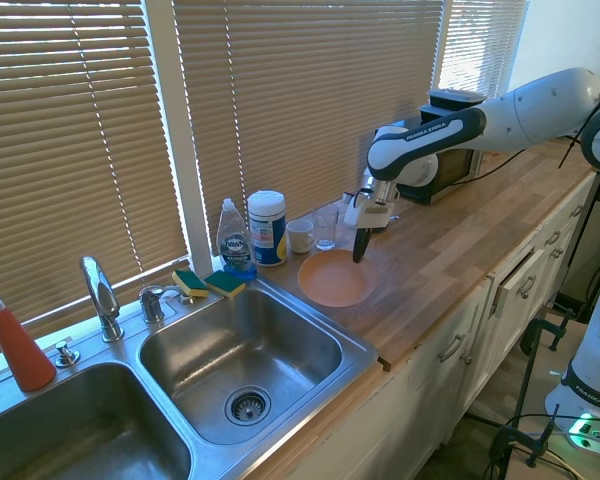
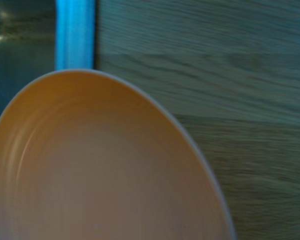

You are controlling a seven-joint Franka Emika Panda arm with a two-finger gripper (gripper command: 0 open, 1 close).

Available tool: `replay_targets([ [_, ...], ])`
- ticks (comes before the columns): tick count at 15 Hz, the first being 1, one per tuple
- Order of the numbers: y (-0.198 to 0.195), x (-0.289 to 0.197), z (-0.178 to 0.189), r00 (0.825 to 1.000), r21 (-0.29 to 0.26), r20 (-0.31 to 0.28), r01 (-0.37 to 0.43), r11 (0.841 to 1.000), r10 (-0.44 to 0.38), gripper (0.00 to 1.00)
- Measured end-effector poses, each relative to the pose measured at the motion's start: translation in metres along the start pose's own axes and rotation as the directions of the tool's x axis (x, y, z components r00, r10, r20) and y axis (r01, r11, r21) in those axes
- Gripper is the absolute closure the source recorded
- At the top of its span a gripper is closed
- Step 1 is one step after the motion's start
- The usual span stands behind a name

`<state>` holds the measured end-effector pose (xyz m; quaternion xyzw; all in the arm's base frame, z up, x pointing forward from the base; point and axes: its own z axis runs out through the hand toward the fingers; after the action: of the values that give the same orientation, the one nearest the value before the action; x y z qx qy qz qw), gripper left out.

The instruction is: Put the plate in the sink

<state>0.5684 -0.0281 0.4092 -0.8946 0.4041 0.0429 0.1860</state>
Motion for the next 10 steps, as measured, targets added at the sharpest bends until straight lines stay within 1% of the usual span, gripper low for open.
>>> replay_targets([
  [2,-0.043,-0.031,-0.001,1.0,-0.014,-0.026,0.016,1.0,-0.017,1.0],
  [4,-0.086,-0.059,0.011,0.998,-0.028,-0.046,0.036,0.999,-0.037,1.0],
  [7,-0.147,-0.096,0.055,0.995,-0.071,-0.069,0.07,0.995,-0.075,1.0],
  [10,-0.201,-0.12,0.101,0.991,-0.105,-0.089,0.088,0.991,-0.097,1.0],
])
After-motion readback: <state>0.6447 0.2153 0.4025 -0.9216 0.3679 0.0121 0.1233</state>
